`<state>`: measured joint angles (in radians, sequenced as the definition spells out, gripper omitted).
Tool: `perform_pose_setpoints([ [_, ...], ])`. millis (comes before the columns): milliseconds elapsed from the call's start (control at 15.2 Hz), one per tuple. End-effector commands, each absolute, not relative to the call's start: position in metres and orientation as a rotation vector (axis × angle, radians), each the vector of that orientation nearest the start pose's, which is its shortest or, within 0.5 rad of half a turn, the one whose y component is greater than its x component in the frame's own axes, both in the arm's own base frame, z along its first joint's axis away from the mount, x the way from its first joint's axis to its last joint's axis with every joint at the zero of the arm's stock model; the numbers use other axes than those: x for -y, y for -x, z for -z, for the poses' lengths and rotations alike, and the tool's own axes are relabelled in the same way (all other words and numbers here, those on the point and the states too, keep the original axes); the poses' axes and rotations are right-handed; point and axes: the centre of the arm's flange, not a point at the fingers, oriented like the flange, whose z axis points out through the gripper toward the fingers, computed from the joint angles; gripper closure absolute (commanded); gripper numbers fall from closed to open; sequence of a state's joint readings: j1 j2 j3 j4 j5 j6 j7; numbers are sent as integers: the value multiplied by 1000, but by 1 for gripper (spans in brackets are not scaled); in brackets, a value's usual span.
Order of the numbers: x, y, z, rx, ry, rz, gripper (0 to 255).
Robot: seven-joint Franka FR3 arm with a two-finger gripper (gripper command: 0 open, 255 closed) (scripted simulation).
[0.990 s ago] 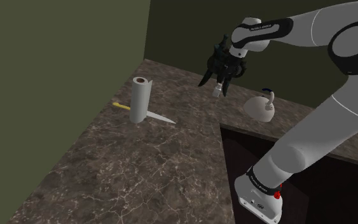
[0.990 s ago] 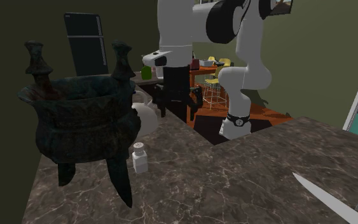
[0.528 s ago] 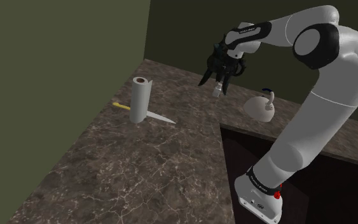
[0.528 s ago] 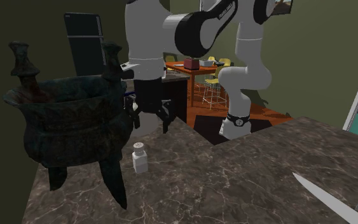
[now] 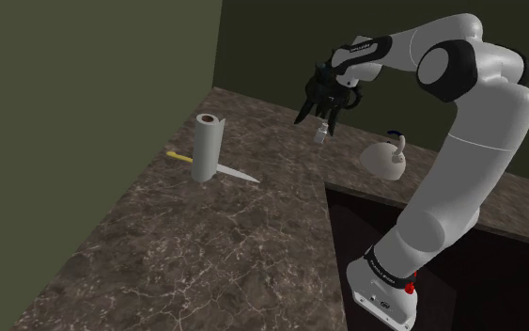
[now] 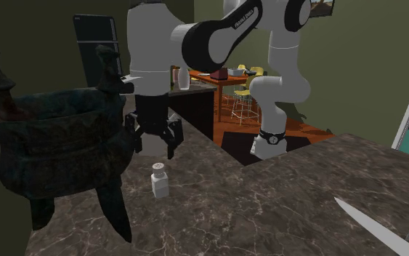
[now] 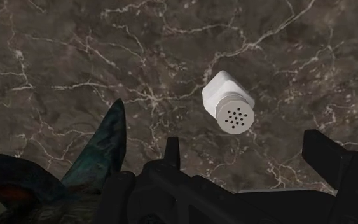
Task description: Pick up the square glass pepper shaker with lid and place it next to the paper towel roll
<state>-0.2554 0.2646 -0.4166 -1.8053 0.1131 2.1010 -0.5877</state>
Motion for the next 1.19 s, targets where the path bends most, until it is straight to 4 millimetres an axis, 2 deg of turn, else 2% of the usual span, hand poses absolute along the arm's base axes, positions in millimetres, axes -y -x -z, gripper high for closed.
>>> perform_pose_setpoints([
  [0,372,-506,-371,-195,3157,-33,0],
  [66,372,-506,-363,-195,3157,-33,0],
  [594,372,-506,-363,-195,3157,-33,0],
  [660,372,-505,-372,-196,3157,-33,255],
  [726,370,-511,-368,-195,3158,-33,255],
  [792,380,-517,-372,-194,3156,-33,255],
  [924,378,-513,-381,-194,3156,-34,255],
  [1122,377,-506,-373,-193,3157,-36,255],
])
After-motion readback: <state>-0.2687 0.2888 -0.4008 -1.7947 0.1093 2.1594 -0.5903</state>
